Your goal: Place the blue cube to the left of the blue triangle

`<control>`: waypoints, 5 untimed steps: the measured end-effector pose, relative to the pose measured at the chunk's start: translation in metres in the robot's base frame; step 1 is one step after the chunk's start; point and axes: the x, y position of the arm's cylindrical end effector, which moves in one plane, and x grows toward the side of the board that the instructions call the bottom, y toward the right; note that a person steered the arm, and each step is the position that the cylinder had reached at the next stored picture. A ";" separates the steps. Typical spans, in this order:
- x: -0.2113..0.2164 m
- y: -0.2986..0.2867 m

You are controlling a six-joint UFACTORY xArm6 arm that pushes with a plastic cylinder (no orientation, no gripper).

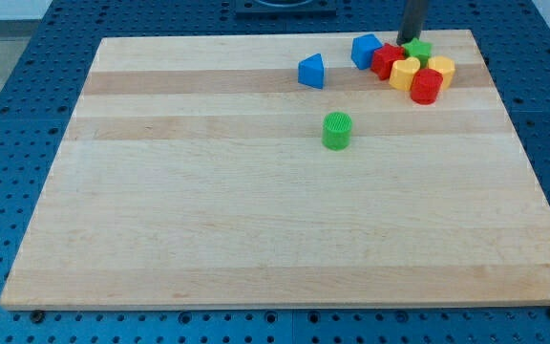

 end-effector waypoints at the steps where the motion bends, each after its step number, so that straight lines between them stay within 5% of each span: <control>1: 0.019 -0.003; 5: 0.026 -0.061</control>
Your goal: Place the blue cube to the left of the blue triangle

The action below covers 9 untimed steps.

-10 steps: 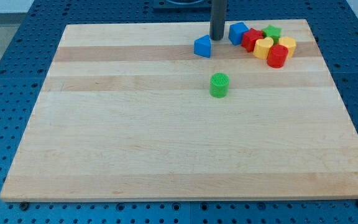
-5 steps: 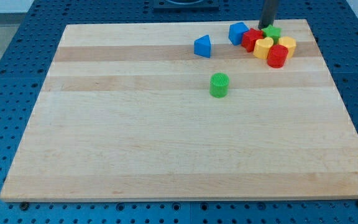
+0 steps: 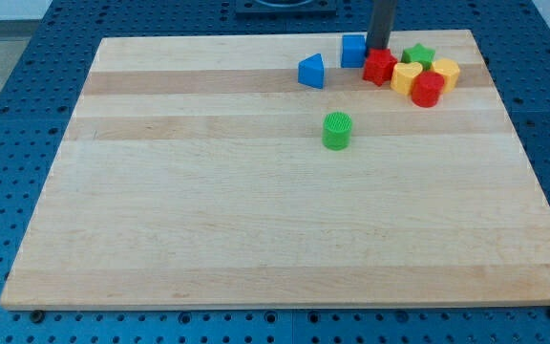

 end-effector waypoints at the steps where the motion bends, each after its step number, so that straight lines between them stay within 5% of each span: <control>1: 0.000 -0.020; 5: 0.000 -0.107; 7: 0.005 -0.033; 9: -0.032 -0.050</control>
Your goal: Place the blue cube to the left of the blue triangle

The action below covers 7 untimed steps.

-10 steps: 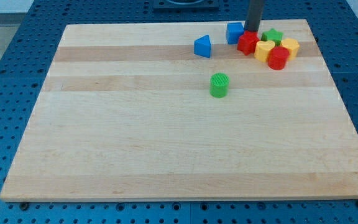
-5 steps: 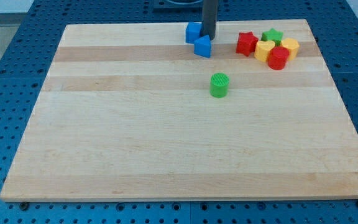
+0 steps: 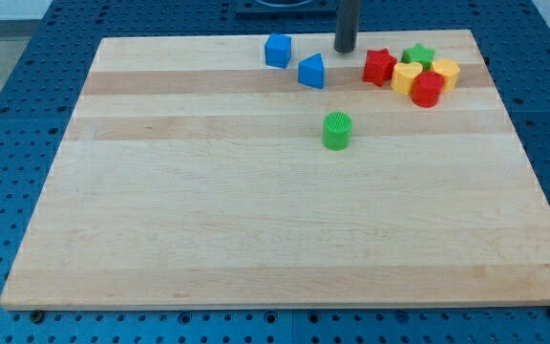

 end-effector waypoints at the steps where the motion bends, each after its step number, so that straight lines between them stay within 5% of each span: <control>1: -0.019 -0.054; 4: -0.019 -0.102; 7: 0.007 -0.091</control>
